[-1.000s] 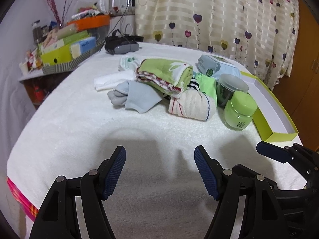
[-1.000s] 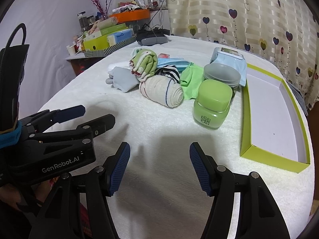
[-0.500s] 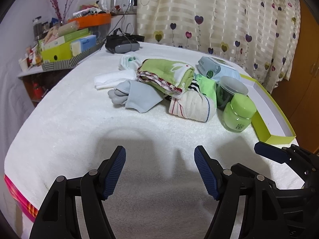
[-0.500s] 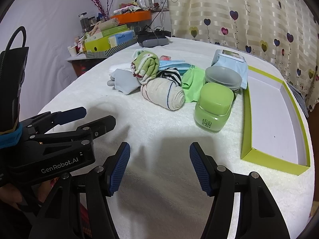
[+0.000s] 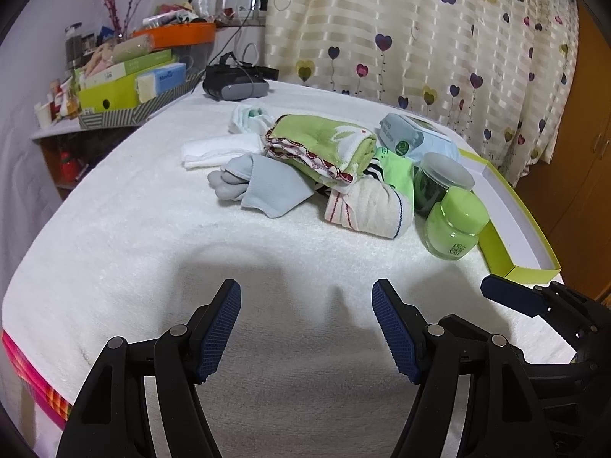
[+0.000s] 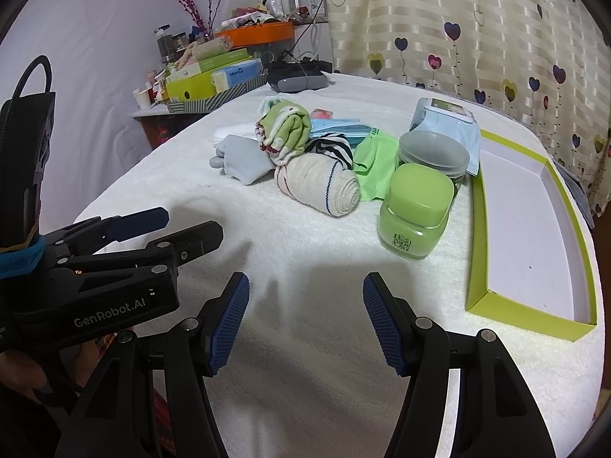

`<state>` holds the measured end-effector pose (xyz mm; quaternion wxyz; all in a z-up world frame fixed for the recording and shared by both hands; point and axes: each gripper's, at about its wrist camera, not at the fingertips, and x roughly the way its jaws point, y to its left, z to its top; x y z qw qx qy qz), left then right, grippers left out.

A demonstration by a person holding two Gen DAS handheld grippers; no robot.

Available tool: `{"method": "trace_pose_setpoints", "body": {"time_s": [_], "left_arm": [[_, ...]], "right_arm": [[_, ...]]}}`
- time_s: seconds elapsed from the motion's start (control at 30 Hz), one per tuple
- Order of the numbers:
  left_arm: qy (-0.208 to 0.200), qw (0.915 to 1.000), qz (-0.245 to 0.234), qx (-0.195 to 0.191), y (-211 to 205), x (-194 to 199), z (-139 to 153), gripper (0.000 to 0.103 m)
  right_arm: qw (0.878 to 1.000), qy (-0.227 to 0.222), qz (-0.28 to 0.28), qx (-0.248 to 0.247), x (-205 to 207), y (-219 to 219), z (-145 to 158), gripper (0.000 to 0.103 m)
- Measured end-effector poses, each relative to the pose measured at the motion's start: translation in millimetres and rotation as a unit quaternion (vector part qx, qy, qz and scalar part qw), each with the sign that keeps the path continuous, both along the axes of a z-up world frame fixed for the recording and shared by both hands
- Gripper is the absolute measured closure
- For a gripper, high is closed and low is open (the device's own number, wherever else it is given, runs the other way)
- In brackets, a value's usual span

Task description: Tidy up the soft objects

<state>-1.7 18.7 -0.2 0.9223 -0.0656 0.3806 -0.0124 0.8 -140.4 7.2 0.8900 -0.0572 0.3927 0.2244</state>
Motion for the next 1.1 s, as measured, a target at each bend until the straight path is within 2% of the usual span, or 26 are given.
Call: {"method": "trace_pose_setpoints", "body": {"time_s": [0.53, 1.1], "left_arm": [[0.0, 0.9999, 0.008, 0.008, 0.5, 3.5, 1.5, 0.031], [0.006, 0.9999, -0.006, -0.01, 3.1, 8.8, -3.2, 0.032]], "right_arm": [[1.0, -0.001, 0.01, 0.007, 3.8, 2.1, 2.4, 0.04], [1.0, -0.002, 0.013, 0.009, 6.5, 3.2, 3.0, 0.04]]}}
